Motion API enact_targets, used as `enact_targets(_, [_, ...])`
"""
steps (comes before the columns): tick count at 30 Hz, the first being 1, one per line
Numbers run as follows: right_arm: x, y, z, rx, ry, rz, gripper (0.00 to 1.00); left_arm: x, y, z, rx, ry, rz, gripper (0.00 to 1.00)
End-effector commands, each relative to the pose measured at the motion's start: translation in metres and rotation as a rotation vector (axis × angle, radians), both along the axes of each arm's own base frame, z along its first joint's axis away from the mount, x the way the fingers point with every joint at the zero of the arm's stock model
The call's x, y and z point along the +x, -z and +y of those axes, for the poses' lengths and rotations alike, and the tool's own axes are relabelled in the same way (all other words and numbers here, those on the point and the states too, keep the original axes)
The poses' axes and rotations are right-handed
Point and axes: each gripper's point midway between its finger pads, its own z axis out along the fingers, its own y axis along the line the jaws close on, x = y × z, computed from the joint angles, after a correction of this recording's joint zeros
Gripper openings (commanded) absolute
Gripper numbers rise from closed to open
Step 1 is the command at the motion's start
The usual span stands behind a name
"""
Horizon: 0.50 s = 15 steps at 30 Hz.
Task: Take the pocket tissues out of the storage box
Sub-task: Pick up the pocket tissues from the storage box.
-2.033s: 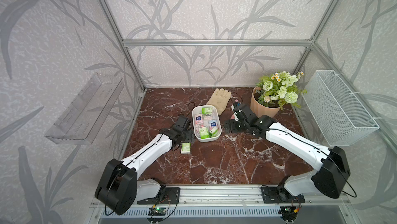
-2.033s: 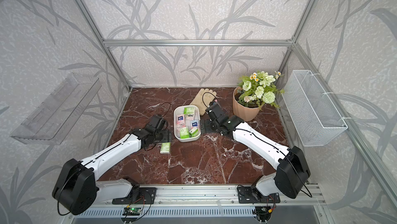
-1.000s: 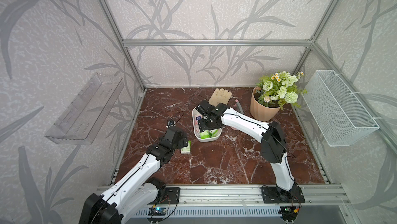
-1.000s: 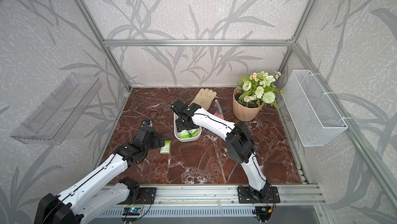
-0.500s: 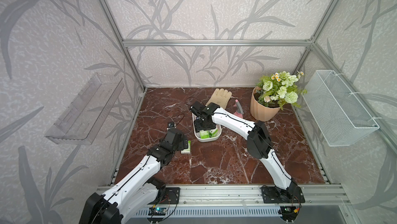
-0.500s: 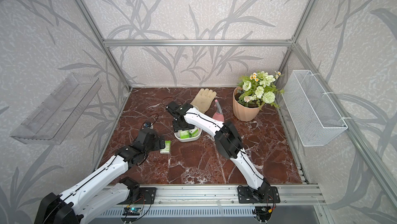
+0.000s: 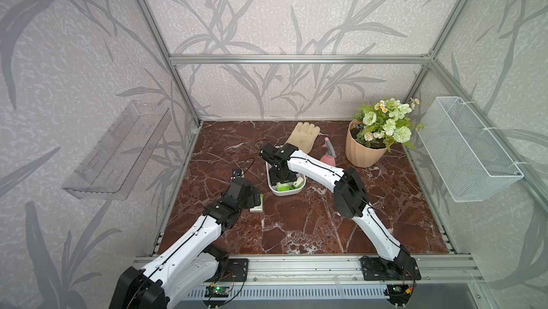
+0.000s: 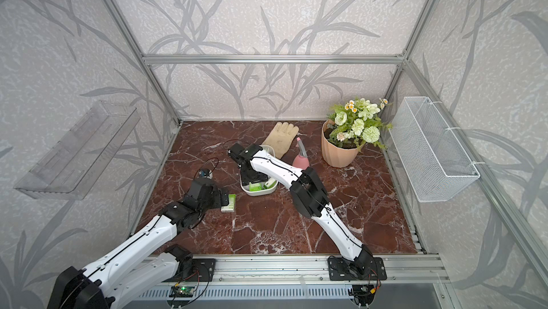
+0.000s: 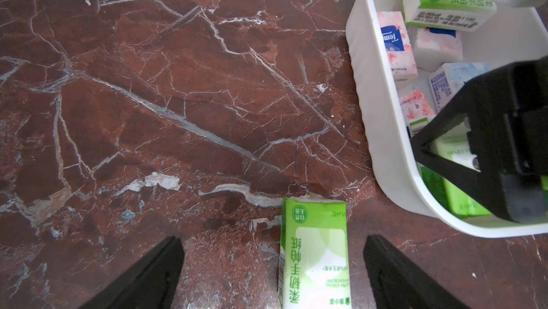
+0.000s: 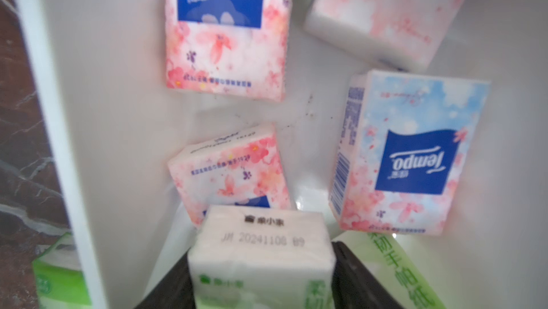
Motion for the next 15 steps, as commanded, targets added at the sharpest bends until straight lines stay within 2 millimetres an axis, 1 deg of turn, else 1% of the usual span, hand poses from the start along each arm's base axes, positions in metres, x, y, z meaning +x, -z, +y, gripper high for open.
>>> enact_targets(1, [-0.003,-0.001,-0.002,-0.019,0.021,0.0,0.62,0.0,0.003,0.0,0.001,0.015,-0.002,1.0])
enact_targets(5, [-0.002,-0.009,-0.003,-0.015,0.03,-0.026,0.56,0.001,0.003,-0.003,-0.002,0.028,-0.005,1.0])
enact_targets(9, [-0.001,-0.023,-0.002,0.02,0.069,-0.057,0.54,0.003,0.0,-0.005,-0.006,0.037,-0.016,1.0])
enact_targets(12, [0.001,-0.041,0.001,0.049,0.077,-0.091,0.53,0.003,-0.001,-0.004,-0.011,0.036,-0.031,1.0])
enact_targets(14, [0.001,-0.056,0.003,0.065,0.082,-0.118,0.53,0.002,-0.001,-0.003,-0.012,0.034,-0.039,1.0])
enact_targets(15, [0.002,-0.062,0.001,0.065,0.086,-0.131,0.53,0.002,-0.002,-0.003,-0.014,0.033,-0.045,1.0])
